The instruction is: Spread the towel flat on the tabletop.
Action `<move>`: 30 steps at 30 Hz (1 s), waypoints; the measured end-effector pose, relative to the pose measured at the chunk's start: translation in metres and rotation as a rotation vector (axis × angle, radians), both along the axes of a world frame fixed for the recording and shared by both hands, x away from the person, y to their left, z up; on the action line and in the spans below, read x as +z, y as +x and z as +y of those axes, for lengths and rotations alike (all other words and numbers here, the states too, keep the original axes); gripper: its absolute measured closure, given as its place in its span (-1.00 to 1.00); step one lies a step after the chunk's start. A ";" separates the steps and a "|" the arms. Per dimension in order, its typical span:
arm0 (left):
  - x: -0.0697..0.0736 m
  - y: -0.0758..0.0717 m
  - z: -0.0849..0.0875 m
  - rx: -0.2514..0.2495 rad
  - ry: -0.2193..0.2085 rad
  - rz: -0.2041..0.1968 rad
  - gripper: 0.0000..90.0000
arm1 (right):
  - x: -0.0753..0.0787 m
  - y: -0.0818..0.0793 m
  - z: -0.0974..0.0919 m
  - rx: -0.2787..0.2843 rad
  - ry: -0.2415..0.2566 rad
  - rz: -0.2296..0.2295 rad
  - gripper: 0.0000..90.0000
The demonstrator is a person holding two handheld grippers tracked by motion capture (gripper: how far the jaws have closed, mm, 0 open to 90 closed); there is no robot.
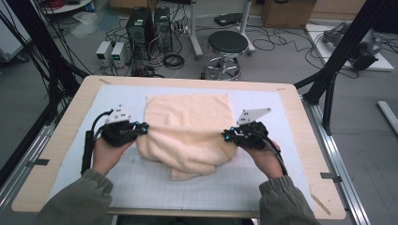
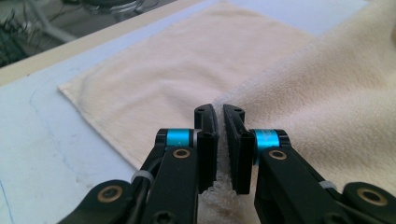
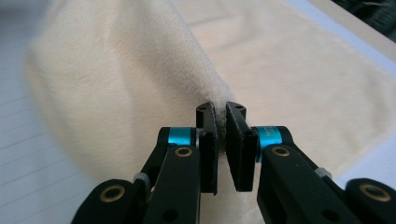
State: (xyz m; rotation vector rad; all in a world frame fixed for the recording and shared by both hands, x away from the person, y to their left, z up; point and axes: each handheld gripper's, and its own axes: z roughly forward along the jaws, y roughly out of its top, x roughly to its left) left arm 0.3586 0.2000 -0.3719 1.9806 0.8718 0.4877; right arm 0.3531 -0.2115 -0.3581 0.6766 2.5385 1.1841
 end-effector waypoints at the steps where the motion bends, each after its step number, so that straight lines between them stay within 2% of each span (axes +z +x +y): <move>1: -0.005 0.012 -0.003 0.024 0.018 0.017 0.86 | -0.005 0.012 0.001 -0.025 -0.013 0.012 0.86; 3: -0.020 0.032 -0.012 0.058 0.048 0.063 0.86 | -0.019 0.034 0.000 -0.078 -0.017 0.040 0.86; 5: -0.035 0.045 -0.020 0.072 0.078 0.106 0.83 | -0.037 0.052 -0.003 -0.127 -0.026 0.091 0.85; 7: -0.044 0.049 -0.026 0.067 0.117 0.117 0.73 | -0.051 0.062 -0.004 -0.156 -0.066 0.131 0.78; 8: -0.046 0.049 -0.027 0.069 0.122 0.116 0.64 | -0.055 0.065 -0.005 -0.163 -0.081 0.133 0.73; 9: -0.045 0.048 -0.025 0.058 0.115 0.117 0.56 | -0.056 0.065 -0.006 -0.162 -0.081 0.137 0.69; 10: -0.042 0.047 -0.023 0.059 0.097 0.111 0.48 | -0.055 0.065 -0.007 -0.156 -0.073 0.122 0.65; 12: -0.033 0.044 -0.015 0.067 0.045 0.095 0.35 | -0.049 0.061 -0.012 -0.164 -0.051 0.090 0.58; 13: -0.028 0.041 -0.012 0.065 0.011 0.083 0.29 | -0.039 0.054 -0.018 -0.159 -0.009 0.064 0.54; 14: -0.022 0.038 -0.008 0.061 -0.010 0.069 0.29 | -0.039 0.054 -0.018 -0.159 -0.009 0.064 0.54; 17: -0.008 0.023 0.000 0.027 -0.064 0.033 0.23 | -0.024 0.036 -0.024 -0.130 0.031 0.026 0.48; 18: -0.004 0.017 0.001 0.015 -0.065 0.022 0.21 | -0.021 0.029 -0.026 -0.116 0.045 0.010 0.46; 21: -0.001 -0.002 0.001 -0.035 -0.063 0.002 0.17 | -0.012 0.009 -0.025 -0.072 0.042 0.019 0.39; 24: -0.007 -0.022 0.000 -0.092 -0.058 0.000 0.16 | -0.008 -0.013 -0.022 -0.032 0.052 -0.044 0.39; 28: -0.025 -0.042 -0.007 -0.164 -0.011 0.026 0.13 | -0.020 -0.036 -0.018 0.015 0.058 -0.035 0.34; 30: -0.035 -0.045 -0.012 -0.176 -0.003 0.042 0.12 | -0.031 -0.043 -0.015 0.033 0.058 -0.013 0.32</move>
